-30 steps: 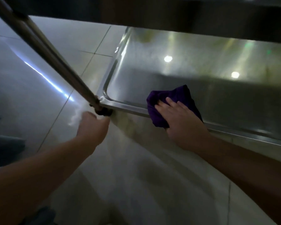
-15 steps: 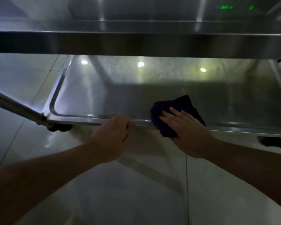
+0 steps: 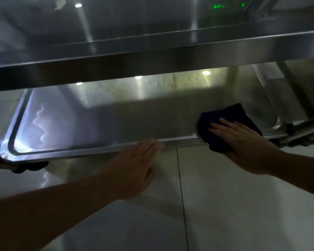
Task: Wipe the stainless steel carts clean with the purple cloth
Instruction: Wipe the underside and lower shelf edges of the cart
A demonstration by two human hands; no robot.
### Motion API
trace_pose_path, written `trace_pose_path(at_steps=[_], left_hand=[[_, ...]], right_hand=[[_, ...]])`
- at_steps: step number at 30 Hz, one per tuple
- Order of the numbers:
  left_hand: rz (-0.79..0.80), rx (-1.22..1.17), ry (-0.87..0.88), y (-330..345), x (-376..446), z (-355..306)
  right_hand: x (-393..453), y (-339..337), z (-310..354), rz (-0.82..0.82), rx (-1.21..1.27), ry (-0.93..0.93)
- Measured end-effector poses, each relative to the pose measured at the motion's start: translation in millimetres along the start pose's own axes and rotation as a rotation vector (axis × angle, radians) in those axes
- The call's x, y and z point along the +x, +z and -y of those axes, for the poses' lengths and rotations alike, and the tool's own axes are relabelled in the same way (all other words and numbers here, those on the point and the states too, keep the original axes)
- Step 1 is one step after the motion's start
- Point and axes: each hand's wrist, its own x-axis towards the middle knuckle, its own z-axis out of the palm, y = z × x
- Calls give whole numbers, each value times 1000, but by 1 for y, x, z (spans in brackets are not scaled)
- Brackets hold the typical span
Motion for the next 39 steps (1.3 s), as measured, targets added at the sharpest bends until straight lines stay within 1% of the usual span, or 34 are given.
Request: trace_pose_path(at_steps=[8,13,18,22,25,29,31,33,35,37,39], left_hand=[[-39,61,144,35,79,-61],[-34,116,131,54,108,-89],[-65,156,159,61,109,-90],[-78,181,176,62,108,-85],[-87,196,176,61,108,-84],[-72,208,172,59,108,-84],[-70,199,170,60,109,-83],[-66,194,172,60,108,-81],[-67,192,178,60,108,-80],[-51,189,181,62,108,-80],[-44,189,186,63,109,-79]], right_hand=[[-34,6,-49,-21,50,210],[-39,6,-61,-63,118,328],[-15,15,-57,-125,156,512],[29,2,-75,-167,244,660],[64,-17,-94,-260,199,646],[108,-54,-118,-255,196,575],[116,-59,-115,-256,227,564],[106,-51,-94,-257,254,543],[80,-32,-62,-235,244,478],[48,-15,-38,-162,220,331],[29,-5,-34,-112,225,220]])
